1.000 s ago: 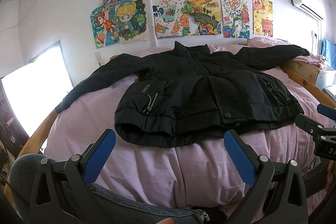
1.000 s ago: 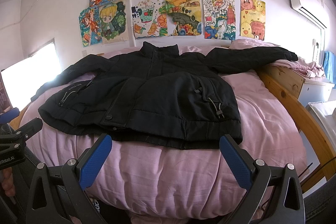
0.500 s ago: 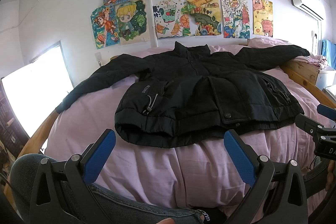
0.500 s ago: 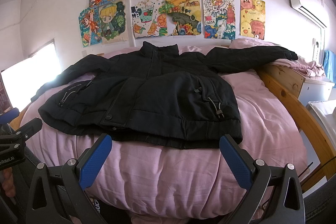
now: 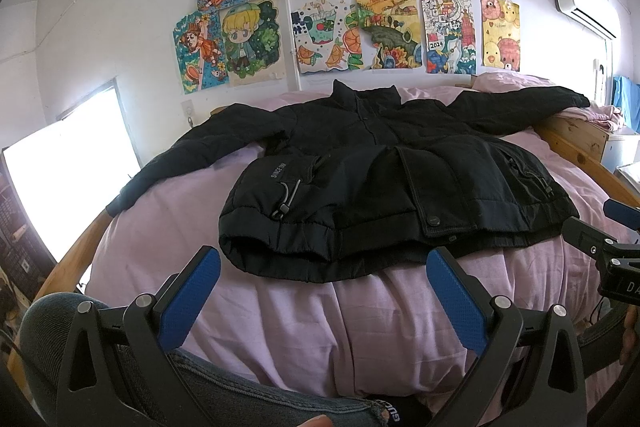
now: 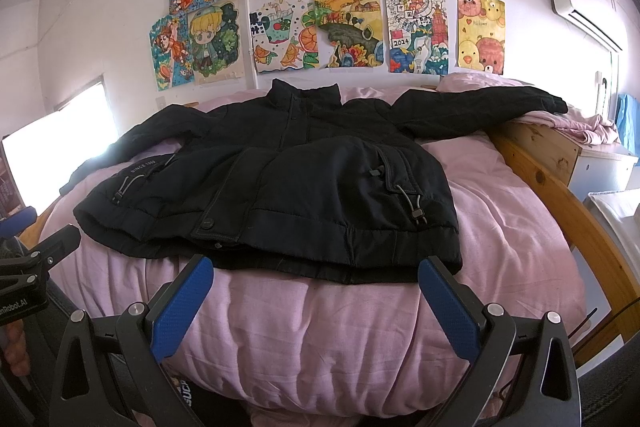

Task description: Fold large clothes

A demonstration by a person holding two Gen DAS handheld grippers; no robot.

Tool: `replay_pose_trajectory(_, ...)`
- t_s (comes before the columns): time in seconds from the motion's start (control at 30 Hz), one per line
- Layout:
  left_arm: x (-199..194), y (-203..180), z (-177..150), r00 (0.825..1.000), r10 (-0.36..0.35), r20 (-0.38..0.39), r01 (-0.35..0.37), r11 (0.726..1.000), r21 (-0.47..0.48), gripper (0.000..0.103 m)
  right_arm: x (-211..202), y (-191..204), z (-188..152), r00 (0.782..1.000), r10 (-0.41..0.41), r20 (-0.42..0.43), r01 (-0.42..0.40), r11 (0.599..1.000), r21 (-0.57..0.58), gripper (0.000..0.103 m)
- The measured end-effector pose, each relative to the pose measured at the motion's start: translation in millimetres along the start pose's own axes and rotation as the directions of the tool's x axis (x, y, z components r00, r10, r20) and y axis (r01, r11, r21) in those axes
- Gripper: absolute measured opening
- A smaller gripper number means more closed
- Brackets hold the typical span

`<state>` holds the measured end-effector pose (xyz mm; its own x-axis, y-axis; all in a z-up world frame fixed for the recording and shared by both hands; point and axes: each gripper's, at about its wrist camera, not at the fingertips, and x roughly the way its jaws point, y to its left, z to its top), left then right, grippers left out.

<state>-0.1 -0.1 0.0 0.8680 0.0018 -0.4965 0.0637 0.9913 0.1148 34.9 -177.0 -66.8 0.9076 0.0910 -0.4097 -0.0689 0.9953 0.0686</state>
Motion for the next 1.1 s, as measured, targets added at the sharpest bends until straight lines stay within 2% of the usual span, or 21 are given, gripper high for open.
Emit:
replay_pose_trajectory(0.57,0,0,0,1.000,-0.002,-0.002,0.002,1.000,0.001,0.101,-1,-1,1,1.000,0.002,-0.001,-0.002,1.000,0.003,0.103)
replay_pose_trajectory(0.8,5,2,5,0.999,-0.013,-0.049,0.013,1.000,0.005,0.101,-3,-4,6,1.000,-0.014,-0.023,0.014,1.000,0.010,0.103)
replay_pose_trajectory(0.93,10,1,12,0.994,-0.018,-0.104,0.023,0.999,0.044,0.101,-3,-1,19,0.996,-0.062,-0.071,0.063,0.998,0.004,0.103)
replay_pose_trajectory(1.1,3,-3,33,0.995,-0.039,-0.090,0.052,0.988,0.143,0.101,-10,-2,32,0.991,-0.097,-0.089,0.094,0.995,-0.030,0.103)
